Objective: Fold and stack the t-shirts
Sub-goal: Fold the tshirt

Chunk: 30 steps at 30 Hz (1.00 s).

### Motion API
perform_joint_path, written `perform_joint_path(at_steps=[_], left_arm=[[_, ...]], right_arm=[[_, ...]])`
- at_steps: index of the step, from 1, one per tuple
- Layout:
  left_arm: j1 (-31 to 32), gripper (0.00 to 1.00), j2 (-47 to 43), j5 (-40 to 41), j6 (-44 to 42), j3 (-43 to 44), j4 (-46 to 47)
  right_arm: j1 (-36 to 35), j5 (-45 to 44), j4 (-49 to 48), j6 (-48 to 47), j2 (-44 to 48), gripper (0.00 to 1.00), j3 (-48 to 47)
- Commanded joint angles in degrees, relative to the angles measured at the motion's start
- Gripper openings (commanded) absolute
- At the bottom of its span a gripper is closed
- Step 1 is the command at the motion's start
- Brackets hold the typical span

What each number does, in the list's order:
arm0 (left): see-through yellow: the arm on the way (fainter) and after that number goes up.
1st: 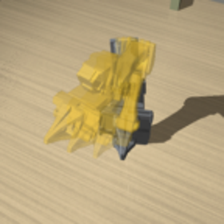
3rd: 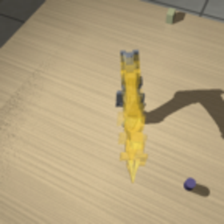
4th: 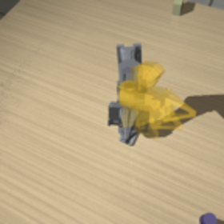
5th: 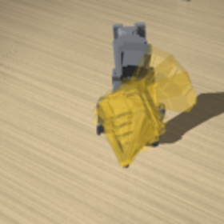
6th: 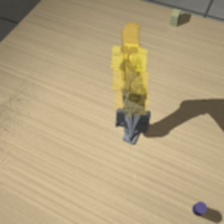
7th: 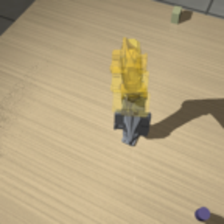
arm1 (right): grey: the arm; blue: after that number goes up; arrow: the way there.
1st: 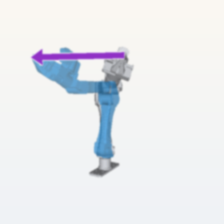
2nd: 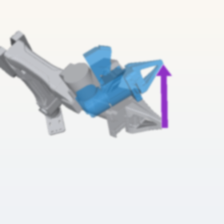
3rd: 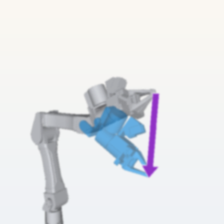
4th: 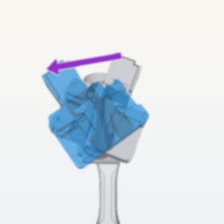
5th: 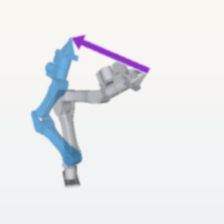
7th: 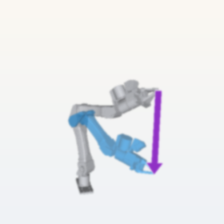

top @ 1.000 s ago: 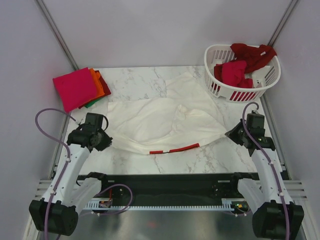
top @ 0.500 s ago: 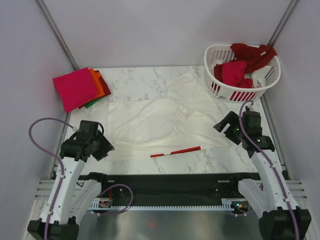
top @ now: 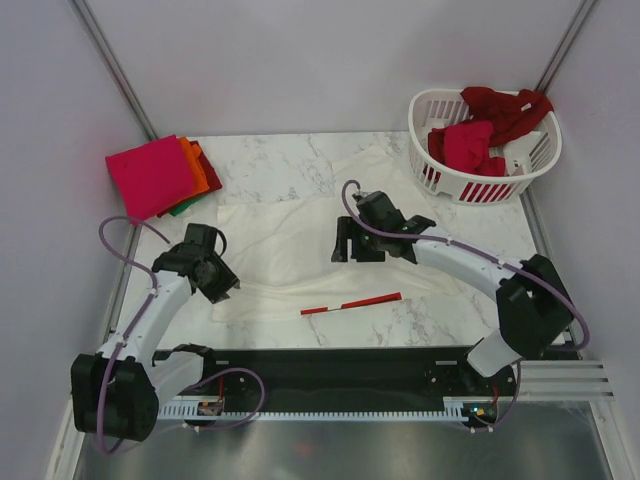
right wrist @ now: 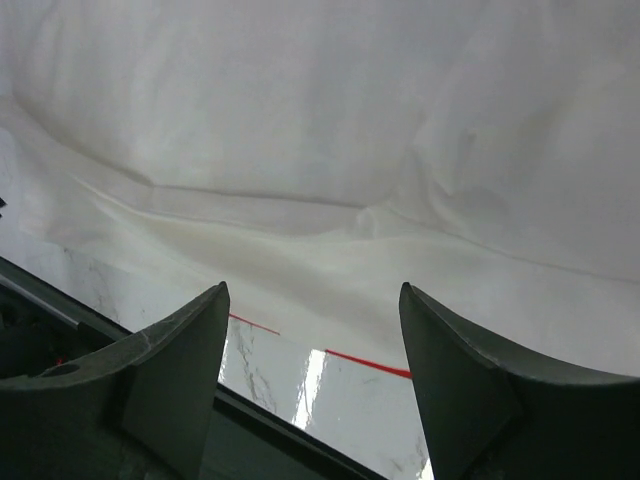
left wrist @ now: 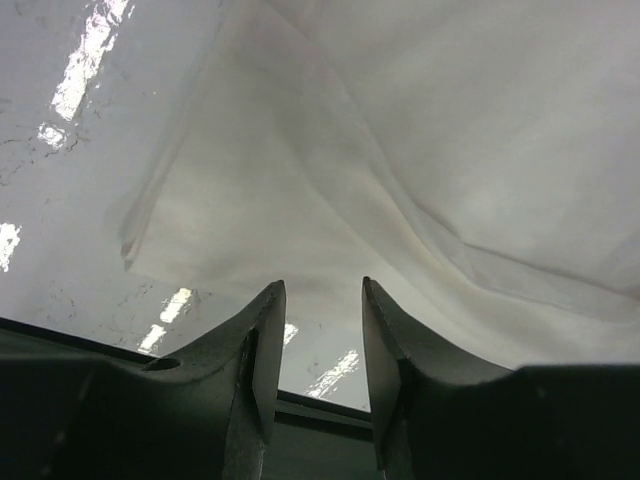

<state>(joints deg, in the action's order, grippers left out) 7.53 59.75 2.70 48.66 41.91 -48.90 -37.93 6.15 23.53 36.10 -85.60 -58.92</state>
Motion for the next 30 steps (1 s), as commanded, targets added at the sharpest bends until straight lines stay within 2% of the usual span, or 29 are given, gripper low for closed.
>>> perform_joint_path(at_steps=[1,4,7,12,16,22,27,30], left_arm=[[0.29,0.43,0.72,1.78,1.52,-3.23,7.32],[0.38,0.43,1.68,2.4,1.08,-4.64,8.91],[0.38,0.43,2.13,3.1,0.82,-5.7,9.44],[0.29,0.42,1.95,3.63,1.08,-8.42,10.85],[0.38,0.41,2.57,3.72,1.43,-9.65,12.43],[0.38,0.4,5.38,3.1,1.26,-11.32,14.98],[0.38,0.4,5.38,3.19,1.17,-12.55,16.21],[0.29,0.4,5.38,3.63,1.17,-12.64,16.47]], right_arm=[[-0.65,-0.97,-2.96,-3.3,-5.96,0.77,-6.9],[-0.74,-0.18,-1.74,-4.54,-13.51,0.76,-10.51],[-1.26,-0.26,-0.77,-4.63,-16.69,0.76,-12.1],[-3.37,-0.7,0.02,-3.75,-18.28,0.75,-11.93],[-4.87,-4.83,1.52,-4.1,-18.37,0.75,-11.4],[-6.71,-9.84,3.19,-5.33,-20.12,0.64,-11.75],[-7.07,-10.72,3.63,-5.95,-22.24,0.58,-12.36],[-7.07,-10.99,3.8,-6.13,-22.68,0.49,-12.8]])
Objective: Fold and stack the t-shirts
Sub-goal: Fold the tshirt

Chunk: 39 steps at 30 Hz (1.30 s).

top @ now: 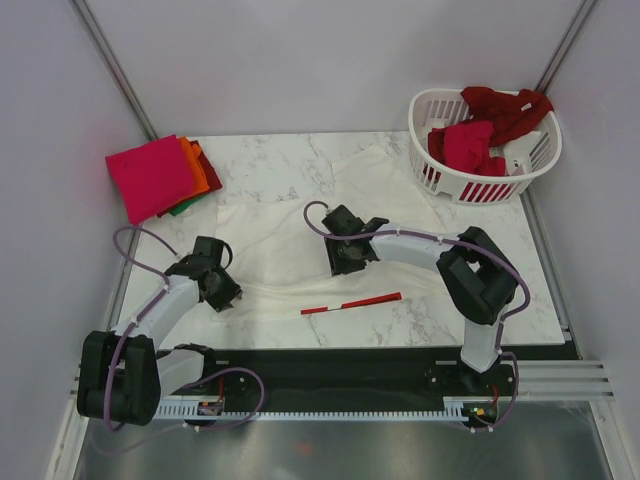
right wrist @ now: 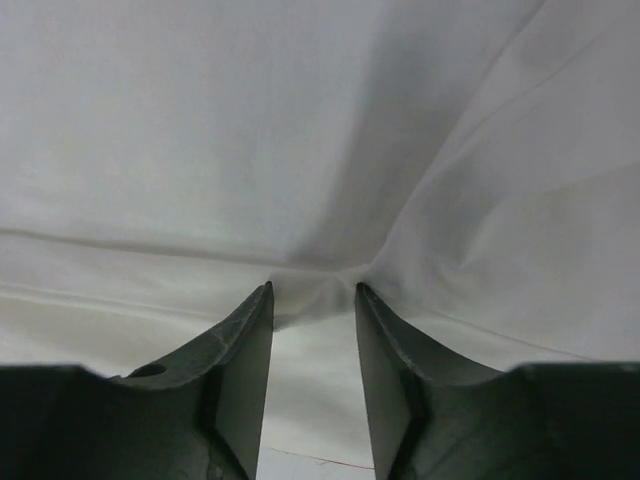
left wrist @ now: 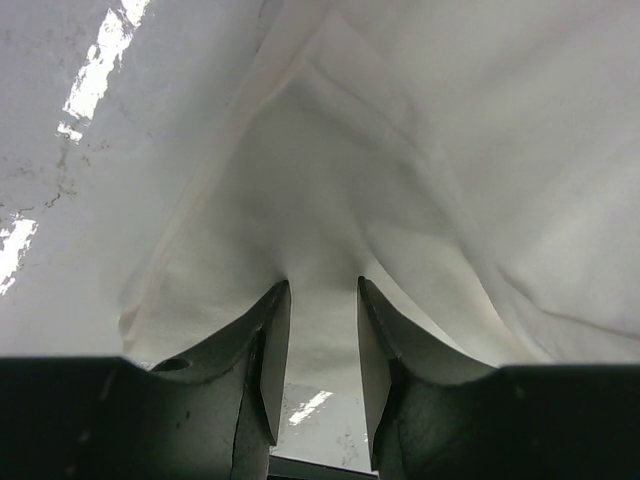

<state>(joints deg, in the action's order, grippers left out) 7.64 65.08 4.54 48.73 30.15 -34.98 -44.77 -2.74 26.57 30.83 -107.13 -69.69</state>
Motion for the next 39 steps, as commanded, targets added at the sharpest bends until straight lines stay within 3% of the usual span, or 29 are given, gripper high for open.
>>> perform_joint_path(at_steps=[1,4,7,21,24,27,28,31,35,39], left_arm=[[0.27,0.4,0.22,1.88,1.1,-0.97,2.72],[0.27,0.4,0.66,2.32,1.28,-1.32,3.16],[0.27,0.4,1.54,2.5,1.28,-1.5,3.43],[0.27,0.39,-1.97,-1.54,3.65,-4.13,2.99],[0.36,0.39,-3.64,-3.3,4.53,-4.75,1.59],[1.24,0.4,-6.27,-3.83,6.11,-5.19,0.27],[1.5,0.4,-7.67,-4.18,6.46,-4.93,-0.6],[2.38,0.4,-9.61,-3.92,6.9,-2.22,-4.19],[4.75,0.4,-14.0,1.43,5.24,5.6,-9.75],[5.54,0.4,-13.58,4.69,2.16,12.72,-9.58]], right_arm=[[-0.23,-2.53,0.94,-0.95,-1.24,0.44,-2.2],[-0.14,-3.67,1.29,-1.3,-1.33,0.26,-2.82],[-0.14,-4.46,1.99,-1.91,-1.85,0.01,-3.96],[4.61,-10.36,6.39,-3.93,-7.03,0.0,-13.19],[4.61,-8.86,6.13,-4.72,-9.23,0.12,-13.72],[4.61,-6.76,5.6,-5.34,-9.5,0.45,-14.16],[4.61,-6.14,5.69,-5.51,-9.41,0.62,-14.5],[4.61,-4.65,5.86,-6.13,-7.4,0.8,-16.17],[4.61,-4.54,8.23,-7.18,-3.44,0.89,-20.82],[5.31,-8.76,9.64,-7.36,4.01,0.98,-20.84]])
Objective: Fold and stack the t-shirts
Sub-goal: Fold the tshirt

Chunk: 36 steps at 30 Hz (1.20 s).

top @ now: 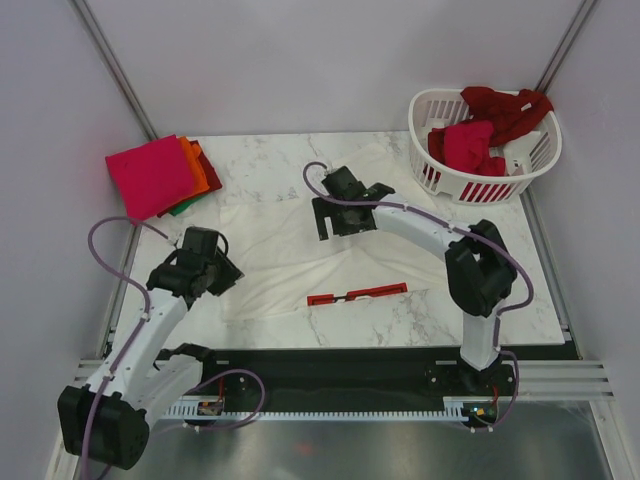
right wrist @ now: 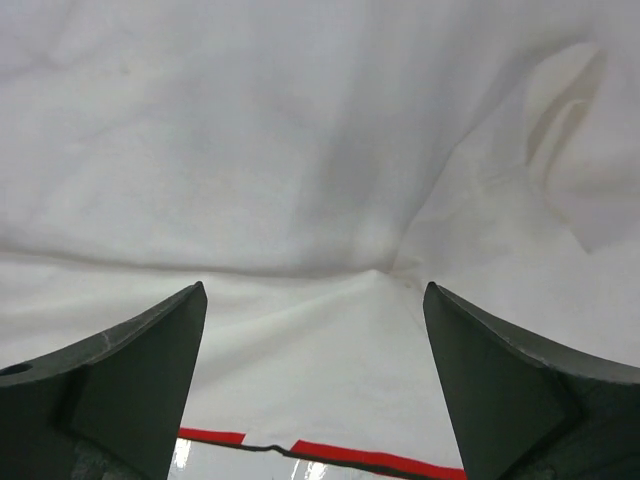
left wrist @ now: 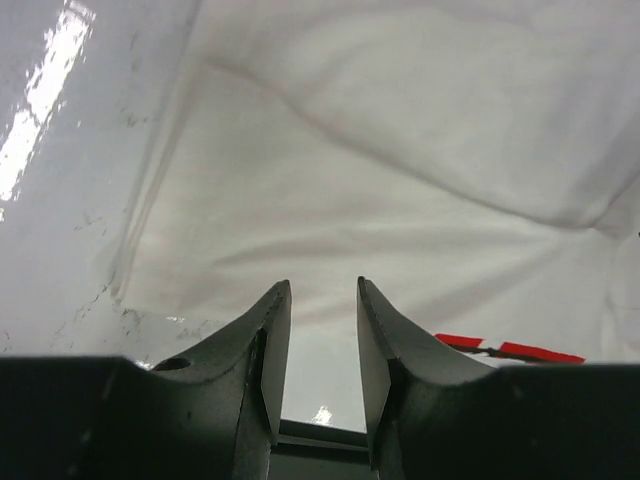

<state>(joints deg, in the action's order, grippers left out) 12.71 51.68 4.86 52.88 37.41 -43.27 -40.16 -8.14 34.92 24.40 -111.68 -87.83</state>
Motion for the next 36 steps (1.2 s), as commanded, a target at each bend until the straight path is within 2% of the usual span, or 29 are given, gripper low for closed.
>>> perform_joint_path(at_steps=[1,4,6,11,17,22,26,31,33,36], left_arm=[[0.73,0.4,0.43,4.37,-2.69,6.09,-0.69],[1.79,0.4,3.95,2.1,-5.15,5.66,3.88],[2.49,0.39,6.92,0.42,-5.95,3.56,8.17],[3.64,0.38,12.12,-0.12,-3.58,-0.66,11.18],[3.64,0.38,12.57,-0.03,-1.74,-4.09,11.54],[3.72,0.37,11.16,-0.03,1.78,-8.22,9.87],[5.04,0.39,8.71,0.23,5.12,-11.3,4.79],[10.56,0.43,0.1,1.82,11.62,-11.92,-2.42],[11.89,0.43,-0.35,1.12,14.08,-11.22,-4.88],[15.23,0.43,-1.49,0.23,15.5,-6.49,-9.62]], right_arm=[[1.66,-3.72,1.29,-0.76,10.06,0.98,-2.0],[3.77,-3.03,-1.24,0.12,16.74,0.97,5.28],[6.93,-1.62,-5.11,0.82,21.82,0.91,13.97],[15.63,7.25,-10.38,2.31,26.6,0.82,30.59],[18.28,12.27,-15.57,4.07,28.88,0.8,42.73],[18.28,12.1,-16.2,7.41,31.43,0.84,49.75],[18.28,12.8,-15.41,11.45,38.09,0.88,56.53],[18.19,14.99,-10.68,18.03,50.48,0.92,65.23],[17.75,16.57,-6.19,21.73,58.21,0.93,65.95],[16.87,13.25,2.86,22.88,68.24,0.96,62.36]])
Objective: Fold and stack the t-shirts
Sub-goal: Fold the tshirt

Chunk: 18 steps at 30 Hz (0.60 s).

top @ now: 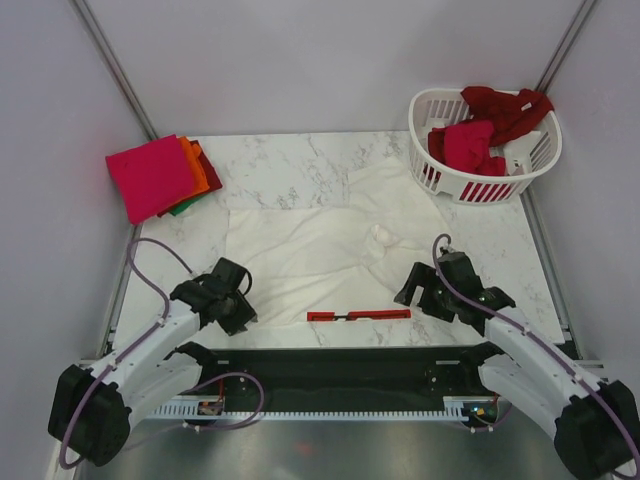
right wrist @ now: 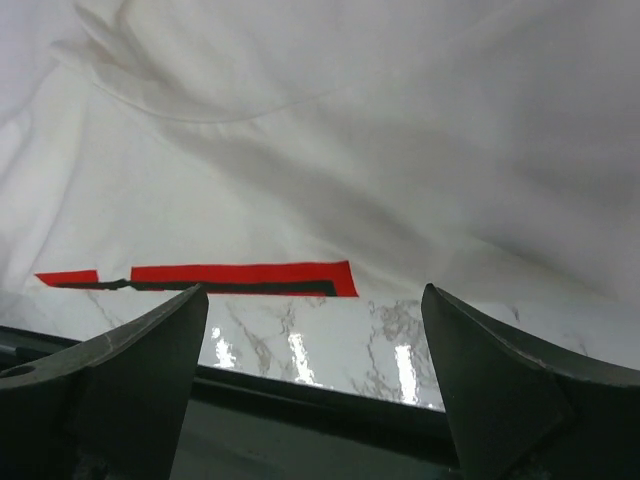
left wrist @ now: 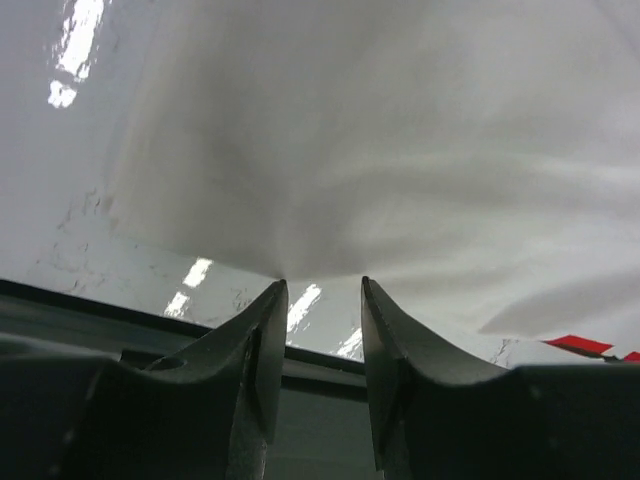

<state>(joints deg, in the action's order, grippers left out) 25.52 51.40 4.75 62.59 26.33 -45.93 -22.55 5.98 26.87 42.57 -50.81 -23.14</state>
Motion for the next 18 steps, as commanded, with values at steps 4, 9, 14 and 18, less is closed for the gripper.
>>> perform_joint_path(at_steps=[4,9,14,18], left_arm=[[2.96,0.46,-3.93,9.0,-0.68,16.01,-9.53],[2.96,0.55,2.64,24.06,-11.06,25.88,-0.95],[0.33,0.57,19.67,18.64,-19.43,30.79,12.97],[-3.27,0.53,34.09,14.24,-20.66,36.51,18.83]], right_arm=[[-0.66,-8.78,14.96,-0.28,8.89,0.98,-14.87],[-0.75,-10.37,8.91,-8.62,-7.96,0.98,-28.78],[-1.27,-9.76,4.34,-11.71,-21.94,0.98,-41.54],[-1.36,-9.15,5.55,-13.56,-28.99,0.98,-48.92]])
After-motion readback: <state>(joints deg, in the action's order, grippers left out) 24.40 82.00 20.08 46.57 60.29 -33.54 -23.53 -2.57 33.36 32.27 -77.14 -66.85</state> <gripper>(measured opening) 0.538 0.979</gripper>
